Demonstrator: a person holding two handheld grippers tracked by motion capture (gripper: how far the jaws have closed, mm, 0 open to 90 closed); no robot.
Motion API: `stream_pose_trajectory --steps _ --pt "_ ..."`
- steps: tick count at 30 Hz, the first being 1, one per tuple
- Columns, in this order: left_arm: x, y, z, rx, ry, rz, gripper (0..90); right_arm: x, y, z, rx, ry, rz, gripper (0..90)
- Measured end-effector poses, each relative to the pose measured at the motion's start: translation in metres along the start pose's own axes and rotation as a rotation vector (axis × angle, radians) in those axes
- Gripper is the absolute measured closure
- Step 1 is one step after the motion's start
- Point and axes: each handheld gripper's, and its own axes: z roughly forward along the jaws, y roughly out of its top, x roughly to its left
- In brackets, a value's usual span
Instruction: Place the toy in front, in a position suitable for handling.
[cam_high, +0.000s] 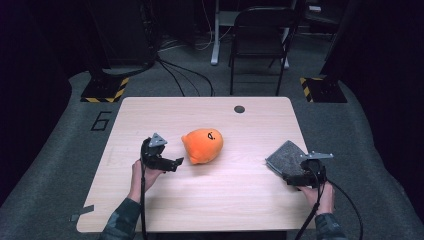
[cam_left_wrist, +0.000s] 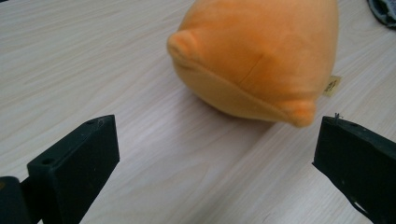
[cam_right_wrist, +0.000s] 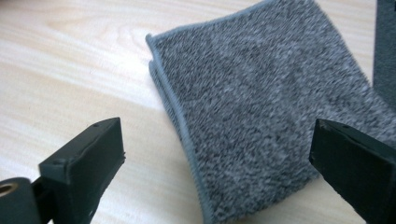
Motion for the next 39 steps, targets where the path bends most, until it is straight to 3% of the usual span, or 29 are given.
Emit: stream_pose_trajectory --steps 5,8,13,21,26,32,39 --pt "-0.006 0.017 0.012 0.005 -0.017 0.011 0.0 0.001 -0.003 0.000 0.015 0.013 -0.022 1.1" --pt "-0.011 0.027 0.018 -0.007 -0.020 0.013 0.0 0.002 -0.001 -0.001 0.008 0.016 0.002 1.0" --pt "-0.019 0.038 0.027 -0.023 -0.015 0.020 0.0 0.003 0.001 -0.001 -0.001 0.020 -0.001 1.0" --pt "-0.026 0.042 0.048 0.004 -0.003 0.040 5.2 0.003 0.002 -0.001 -0.004 0.023 -0.009 1.1" --pt "-0.022 0.037 0.054 0.006 -0.011 0.013 11.6 0.000 0.000 -0.001 0.003 0.026 -0.006 1.2" --pt "-0.023 0.028 0.061 -0.018 -0.004 -0.017 30.0 -0.001 0.000 0.002 0.014 0.025 0.008 1.4" --pt "-0.023 0.023 0.060 -0.041 -0.023 -0.011 58.7 -0.001 -0.001 0.002 0.015 0.027 0.004 1.8"
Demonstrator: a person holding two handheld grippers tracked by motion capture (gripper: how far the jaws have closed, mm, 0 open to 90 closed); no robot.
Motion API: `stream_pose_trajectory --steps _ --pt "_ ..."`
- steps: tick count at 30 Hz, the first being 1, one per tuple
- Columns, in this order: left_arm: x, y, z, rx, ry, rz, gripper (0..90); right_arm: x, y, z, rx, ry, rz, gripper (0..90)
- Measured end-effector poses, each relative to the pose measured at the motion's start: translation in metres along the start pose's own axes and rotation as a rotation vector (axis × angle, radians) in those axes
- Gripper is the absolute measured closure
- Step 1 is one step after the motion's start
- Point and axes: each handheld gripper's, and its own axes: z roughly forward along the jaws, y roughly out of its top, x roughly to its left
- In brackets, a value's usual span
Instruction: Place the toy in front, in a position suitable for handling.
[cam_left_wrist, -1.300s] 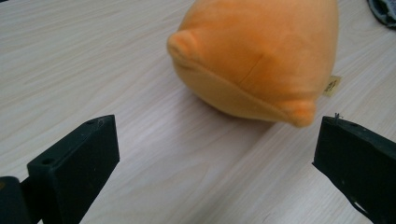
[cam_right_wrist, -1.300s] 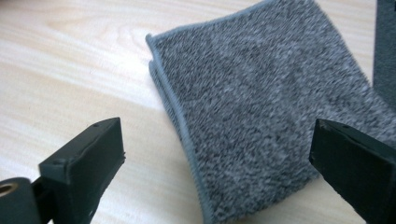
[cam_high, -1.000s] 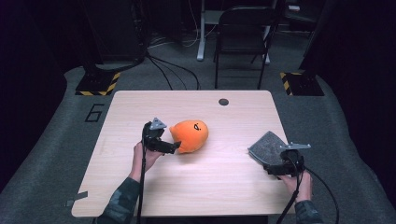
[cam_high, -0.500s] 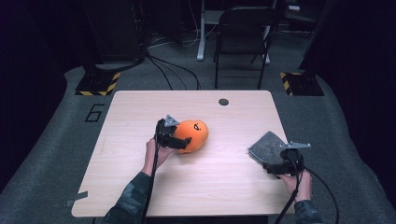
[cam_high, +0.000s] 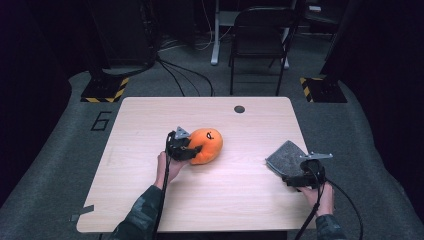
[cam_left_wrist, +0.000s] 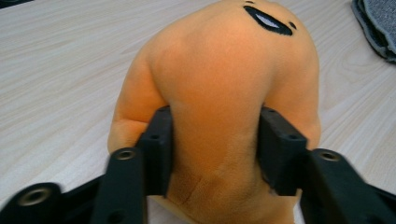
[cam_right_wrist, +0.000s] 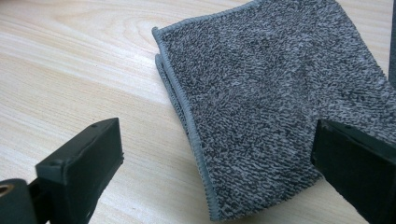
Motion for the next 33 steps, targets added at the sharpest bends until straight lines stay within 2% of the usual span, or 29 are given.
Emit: stream_pose_trajectory --steps 4,7,8,10,14,18,19,25,27,28,33 --pt "0.000 -0.002 -0.003 -0.042 -0.014 -0.002 68.9 -0.001 0.000 -0.001 -0.003 0.000 0.002 2.0" --pt "0.000 -0.001 -0.006 -0.076 -0.027 -0.003 72.5 0.000 0.000 -0.004 -0.008 -0.003 0.013 2.3" --pt "-0.001 0.000 -0.007 -0.083 -0.032 -0.002 72.9 -0.001 0.000 -0.004 -0.019 -0.004 -0.001 2.3" --pt "-0.001 0.001 -0.010 -0.075 -0.041 0.003 73.2 -0.001 0.000 -0.006 -0.024 -0.007 0.004 2.5" --pt "-0.005 0.007 -0.017 -0.094 -0.064 0.011 73.1 -0.003 0.000 -0.008 -0.035 -0.007 0.006 2.6" --pt "-0.013 0.014 -0.025 -0.087 -0.087 0.051 73.0 -0.005 0.001 -0.008 -0.040 -0.007 0.002 2.7" --pt "-0.016 0.015 -0.027 -0.091 -0.086 0.054 73.0 -0.004 0.001 -0.007 -0.034 -0.007 0.016 2.7" --pt "-0.028 0.023 -0.038 -0.098 -0.120 0.091 72.7 -0.005 0.001 -0.009 -0.041 -0.016 -0.002 2.9" --pt "-0.031 0.024 -0.041 -0.097 -0.136 0.099 72.7 -0.005 0.001 -0.010 -0.038 -0.019 0.006 2.9" --pt "-0.032 0.025 -0.042 -0.098 -0.144 0.102 72.6 -0.007 0.001 -0.010 -0.040 -0.018 -0.014 3.0" --pt "-0.041 0.028 -0.046 -0.088 -0.179 0.124 72.4 -0.007 0.001 -0.007 -0.037 -0.018 -0.010 3.0"
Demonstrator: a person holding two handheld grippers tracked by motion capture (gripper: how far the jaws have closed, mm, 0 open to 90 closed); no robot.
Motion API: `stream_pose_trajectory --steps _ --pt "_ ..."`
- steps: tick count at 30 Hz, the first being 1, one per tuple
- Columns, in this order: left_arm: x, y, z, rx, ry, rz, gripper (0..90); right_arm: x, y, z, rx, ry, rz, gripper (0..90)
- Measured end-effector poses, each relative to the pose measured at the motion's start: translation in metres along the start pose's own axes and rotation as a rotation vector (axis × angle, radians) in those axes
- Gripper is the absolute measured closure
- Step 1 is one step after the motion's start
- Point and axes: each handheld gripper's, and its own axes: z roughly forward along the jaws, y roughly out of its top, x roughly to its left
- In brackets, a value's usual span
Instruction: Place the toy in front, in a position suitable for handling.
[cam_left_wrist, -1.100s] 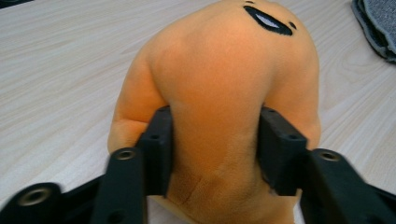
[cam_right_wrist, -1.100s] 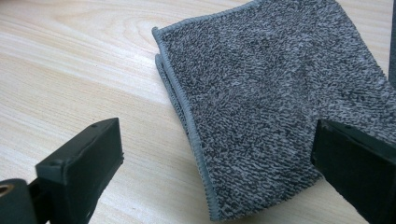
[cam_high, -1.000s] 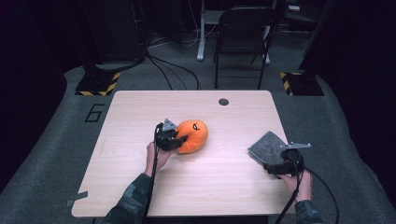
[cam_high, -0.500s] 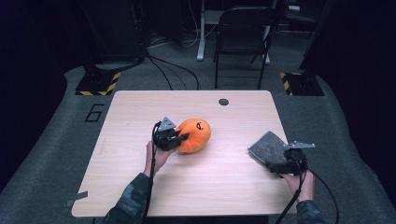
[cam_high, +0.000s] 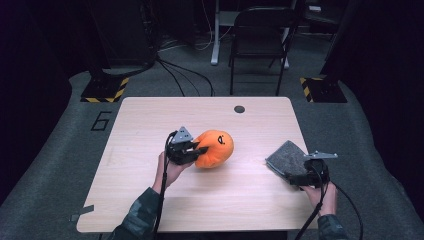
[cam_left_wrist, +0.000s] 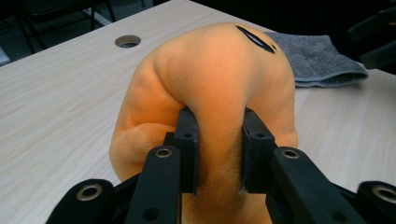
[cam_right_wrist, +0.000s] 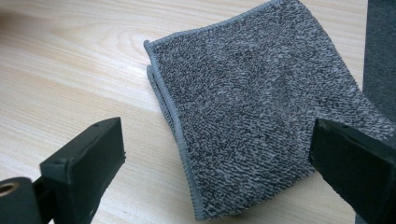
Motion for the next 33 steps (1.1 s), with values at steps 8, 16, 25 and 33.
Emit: stream_pose_trajectory --steps 8,16,25,33 --pt "-0.012 0.003 0.001 0.018 -0.044 0.043 72.3 0.001 0.001 0.002 0.006 0.002 0.012 3.0" --pt "-0.022 0.002 0.005 0.055 -0.091 0.072 72.0 0.001 0.001 0.001 -0.001 0.000 0.004 3.1" --pt "-0.035 -0.007 0.020 0.133 -0.167 0.101 69.8 0.002 0.000 0.002 0.003 0.000 0.001 3.1" --pt "-0.037 -0.016 0.030 0.167 -0.172 0.127 54.3 0.002 0.000 0.004 0.010 -0.001 0.010 3.1"
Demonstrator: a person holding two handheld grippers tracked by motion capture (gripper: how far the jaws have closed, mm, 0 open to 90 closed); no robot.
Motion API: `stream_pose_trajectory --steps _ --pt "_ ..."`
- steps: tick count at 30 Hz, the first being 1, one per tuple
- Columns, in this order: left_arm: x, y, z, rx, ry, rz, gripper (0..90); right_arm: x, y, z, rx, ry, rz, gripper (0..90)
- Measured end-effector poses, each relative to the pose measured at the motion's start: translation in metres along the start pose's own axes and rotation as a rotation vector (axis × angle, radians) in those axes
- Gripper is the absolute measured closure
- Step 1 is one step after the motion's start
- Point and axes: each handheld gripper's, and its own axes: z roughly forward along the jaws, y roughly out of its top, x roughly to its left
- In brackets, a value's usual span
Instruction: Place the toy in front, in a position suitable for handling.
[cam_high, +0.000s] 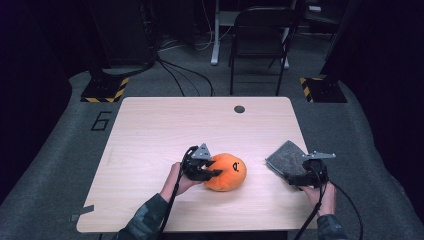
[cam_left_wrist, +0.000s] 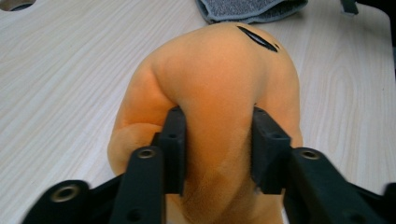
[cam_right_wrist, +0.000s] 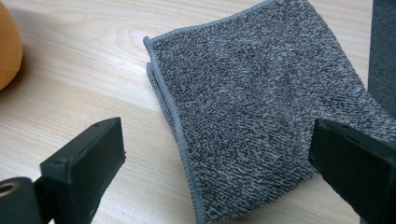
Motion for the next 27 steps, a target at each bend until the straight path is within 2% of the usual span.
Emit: stream_pose_trajectory --steps 1,4,5,7,8,12,15,17,18,20,22,23,27 --pt "0.000 0.000 -0.001 -0.006 0.010 0.000 48.3 0.000 0.000 0.000 -0.002 0.000 -0.001 3.1" --pt "0.001 -0.001 -0.005 -0.021 0.001 -0.026 30.4 -0.001 0.000 0.000 0.001 0.002 -0.002 3.1" --pt "0.000 -0.001 -0.007 -0.030 0.006 -0.036 26.8 -0.001 0.000 0.000 0.005 0.001 0.010 3.1" --pt "-0.001 -0.003 -0.012 -0.045 0.011 -0.051 17.6 -0.002 0.000 0.000 -0.007 0.002 -0.010 3.1" --pt "-0.002 -0.004 -0.015 -0.052 0.014 -0.053 15.5 -0.002 0.000 0.000 -0.003 0.001 0.002 3.1" --pt "-0.006 -0.009 -0.023 -0.097 0.037 -0.075 14.8 -0.003 0.001 -0.001 -0.006 -0.003 0.001 3.1" --pt "-0.012 -0.016 -0.025 -0.105 0.059 -0.087 13.7 -0.006 0.001 -0.003 -0.014 -0.004 -0.013 3.2" --pt "-0.015 -0.022 -0.026 -0.112 0.075 -0.097 13.2 -0.006 0.002 -0.003 -0.016 -0.006 0.001 3.2" --pt "-0.017 -0.025 -0.027 -0.105 0.081 -0.097 13.1 -0.006 0.002 -0.003 -0.017 -0.007 -0.007 3.2" --pt "-0.021 -0.029 -0.029 -0.111 0.120 -0.087 12.5 -0.005 0.002 -0.003 -0.013 -0.007 0.010 3.3" --pt "-0.022 -0.033 -0.030 -0.118 0.124 -0.099 11.8 -0.005 0.004 -0.002 -0.014 -0.008 -0.004 3.3" --pt "-0.023 -0.036 -0.031 -0.117 0.133 -0.103 11.9 -0.004 0.005 -0.002 -0.015 -0.003 0.011 3.3" --pt "-0.026 -0.043 -0.032 -0.113 0.147 -0.107 12.6 -0.001 0.010 0.000 -0.020 -0.003 0.005 3.3"
